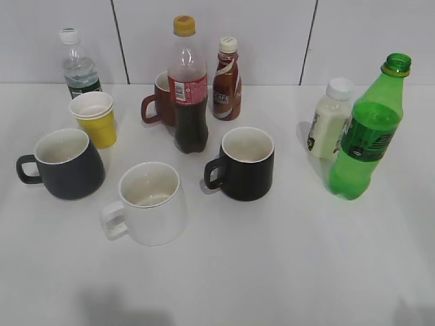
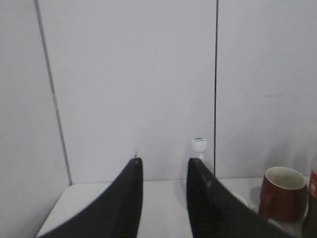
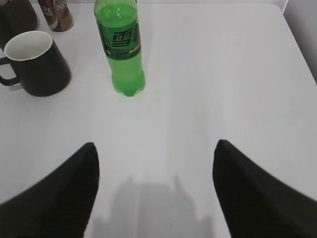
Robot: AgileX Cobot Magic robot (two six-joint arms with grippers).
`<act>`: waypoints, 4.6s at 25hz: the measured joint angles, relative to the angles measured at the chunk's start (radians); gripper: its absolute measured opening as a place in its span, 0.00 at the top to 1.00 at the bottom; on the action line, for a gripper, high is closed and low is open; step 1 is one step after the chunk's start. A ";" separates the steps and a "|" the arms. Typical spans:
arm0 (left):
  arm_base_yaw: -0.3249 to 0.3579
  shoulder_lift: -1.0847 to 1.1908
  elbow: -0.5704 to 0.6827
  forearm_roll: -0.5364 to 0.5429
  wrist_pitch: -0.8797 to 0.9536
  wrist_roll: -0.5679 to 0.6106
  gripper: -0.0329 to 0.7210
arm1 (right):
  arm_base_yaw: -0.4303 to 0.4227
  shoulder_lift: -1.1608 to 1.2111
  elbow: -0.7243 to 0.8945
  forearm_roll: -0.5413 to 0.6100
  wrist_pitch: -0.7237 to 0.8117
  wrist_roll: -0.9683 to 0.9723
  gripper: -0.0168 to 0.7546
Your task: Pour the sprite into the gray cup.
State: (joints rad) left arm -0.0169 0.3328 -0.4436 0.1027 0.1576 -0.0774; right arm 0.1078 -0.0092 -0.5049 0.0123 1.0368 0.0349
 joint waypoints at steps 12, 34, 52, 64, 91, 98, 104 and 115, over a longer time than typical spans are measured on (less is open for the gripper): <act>0.000 1.023 0.144 0.014 -0.776 0.000 0.62 | 0.000 0.000 0.000 0.000 0.000 0.000 0.29; 0.000 1.673 0.175 -0.011 -1.357 0.095 0.52 | 0.000 0.000 0.000 0.001 0.000 0.000 0.29; 0.000 1.699 0.056 -0.001 -1.358 0.098 0.62 | 0.000 0.000 0.000 0.001 0.000 0.000 0.29; 0.000 1.735 0.007 0.015 -1.359 0.101 0.66 | 0.000 0.000 0.000 0.001 0.000 0.000 0.29; 0.000 1.707 0.006 0.063 -1.328 0.108 0.87 | 0.000 0.025 -0.012 0.141 -0.041 -0.093 0.35; 0.000 1.458 0.093 0.071 -1.314 0.114 0.87 | 0.000 0.356 0.027 0.248 -0.598 -0.269 0.40; 0.000 1.280 0.115 0.071 -1.266 0.069 0.87 | 0.000 0.803 0.052 0.586 -0.814 -0.613 0.40; -0.001 1.089 0.116 0.112 -1.155 0.034 0.87 | 0.000 1.221 0.060 0.773 -0.928 -0.798 0.14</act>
State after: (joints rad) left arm -0.0178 1.4214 -0.3272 0.2148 -0.9976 -0.0431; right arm 0.1078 1.2120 -0.4448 0.7853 0.1084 -0.7627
